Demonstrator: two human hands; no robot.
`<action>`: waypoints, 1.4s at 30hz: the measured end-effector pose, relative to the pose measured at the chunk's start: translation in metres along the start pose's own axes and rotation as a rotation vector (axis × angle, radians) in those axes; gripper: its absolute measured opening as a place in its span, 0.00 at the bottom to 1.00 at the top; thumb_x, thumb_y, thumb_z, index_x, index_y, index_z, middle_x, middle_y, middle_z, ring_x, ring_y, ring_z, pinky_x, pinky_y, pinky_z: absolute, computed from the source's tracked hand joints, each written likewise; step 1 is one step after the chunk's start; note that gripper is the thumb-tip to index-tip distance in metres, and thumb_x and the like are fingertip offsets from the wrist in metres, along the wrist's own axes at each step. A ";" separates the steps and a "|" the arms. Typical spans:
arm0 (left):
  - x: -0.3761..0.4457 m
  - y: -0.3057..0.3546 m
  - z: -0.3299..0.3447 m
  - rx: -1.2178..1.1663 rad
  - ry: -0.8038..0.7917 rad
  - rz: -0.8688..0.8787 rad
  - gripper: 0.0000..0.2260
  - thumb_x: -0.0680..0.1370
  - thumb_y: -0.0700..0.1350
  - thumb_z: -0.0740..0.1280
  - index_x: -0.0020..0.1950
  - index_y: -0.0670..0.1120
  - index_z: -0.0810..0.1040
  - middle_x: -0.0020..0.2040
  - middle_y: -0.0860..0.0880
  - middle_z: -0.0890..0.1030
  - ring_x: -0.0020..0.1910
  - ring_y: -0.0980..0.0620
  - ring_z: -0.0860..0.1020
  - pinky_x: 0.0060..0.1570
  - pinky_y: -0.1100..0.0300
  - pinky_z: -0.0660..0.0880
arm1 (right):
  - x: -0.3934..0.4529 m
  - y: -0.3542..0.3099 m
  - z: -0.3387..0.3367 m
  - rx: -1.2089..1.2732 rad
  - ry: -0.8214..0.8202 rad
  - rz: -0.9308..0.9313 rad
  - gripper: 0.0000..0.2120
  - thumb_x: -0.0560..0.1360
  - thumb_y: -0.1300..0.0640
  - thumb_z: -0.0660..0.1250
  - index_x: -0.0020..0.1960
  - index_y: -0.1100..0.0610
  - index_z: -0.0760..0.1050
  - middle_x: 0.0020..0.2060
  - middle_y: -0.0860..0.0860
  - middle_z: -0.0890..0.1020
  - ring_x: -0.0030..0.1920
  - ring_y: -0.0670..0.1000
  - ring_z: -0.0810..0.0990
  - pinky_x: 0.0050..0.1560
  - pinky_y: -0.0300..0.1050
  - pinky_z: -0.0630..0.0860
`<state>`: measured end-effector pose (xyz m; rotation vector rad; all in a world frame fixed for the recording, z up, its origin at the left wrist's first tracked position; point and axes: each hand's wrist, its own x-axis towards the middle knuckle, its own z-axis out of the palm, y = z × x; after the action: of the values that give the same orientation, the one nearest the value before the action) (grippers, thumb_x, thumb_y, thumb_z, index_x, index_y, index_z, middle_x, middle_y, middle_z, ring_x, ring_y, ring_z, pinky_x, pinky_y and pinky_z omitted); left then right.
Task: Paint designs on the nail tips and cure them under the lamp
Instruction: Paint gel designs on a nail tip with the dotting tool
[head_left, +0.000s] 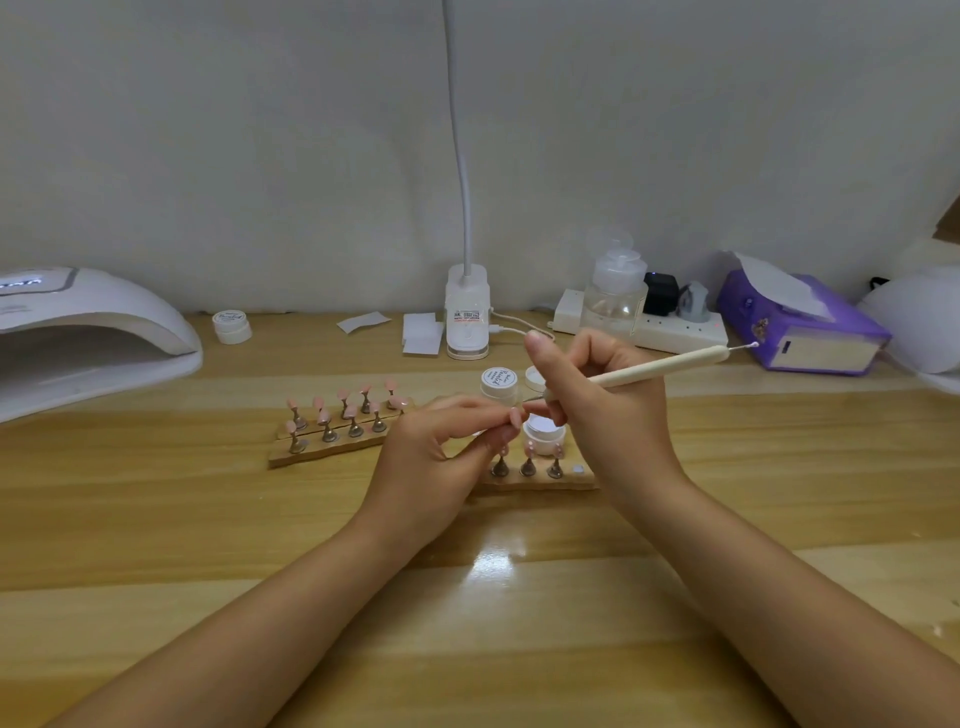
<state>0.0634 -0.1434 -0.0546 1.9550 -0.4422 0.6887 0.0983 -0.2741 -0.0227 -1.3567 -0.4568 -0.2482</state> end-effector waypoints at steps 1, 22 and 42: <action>0.000 -0.001 0.000 -0.003 -0.001 0.001 0.12 0.72 0.35 0.69 0.52 0.47 0.81 0.42 0.54 0.82 0.42 0.56 0.79 0.47 0.58 0.76 | 0.000 0.001 0.000 -0.018 0.002 -0.008 0.19 0.73 0.60 0.69 0.26 0.56 0.65 0.20 0.48 0.68 0.21 0.42 0.69 0.28 0.37 0.75; -0.001 -0.002 0.003 -0.030 -0.019 0.021 0.09 0.72 0.38 0.68 0.51 0.44 0.81 0.43 0.49 0.83 0.44 0.50 0.80 0.46 0.50 0.76 | 0.001 0.006 -0.001 -0.131 0.036 -0.016 0.20 0.68 0.68 0.66 0.23 0.53 0.63 0.18 0.48 0.67 0.24 0.51 0.70 0.23 0.35 0.70; -0.001 -0.004 0.002 -0.018 -0.016 0.026 0.10 0.71 0.34 0.69 0.50 0.44 0.82 0.42 0.49 0.83 0.43 0.50 0.80 0.46 0.52 0.76 | 0.001 0.007 0.000 -0.134 0.028 0.002 0.21 0.68 0.67 0.67 0.22 0.52 0.64 0.19 0.47 0.67 0.25 0.51 0.72 0.25 0.39 0.71</action>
<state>0.0650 -0.1438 -0.0588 1.9426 -0.4831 0.6836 0.1020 -0.2729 -0.0289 -1.4829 -0.4219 -0.3003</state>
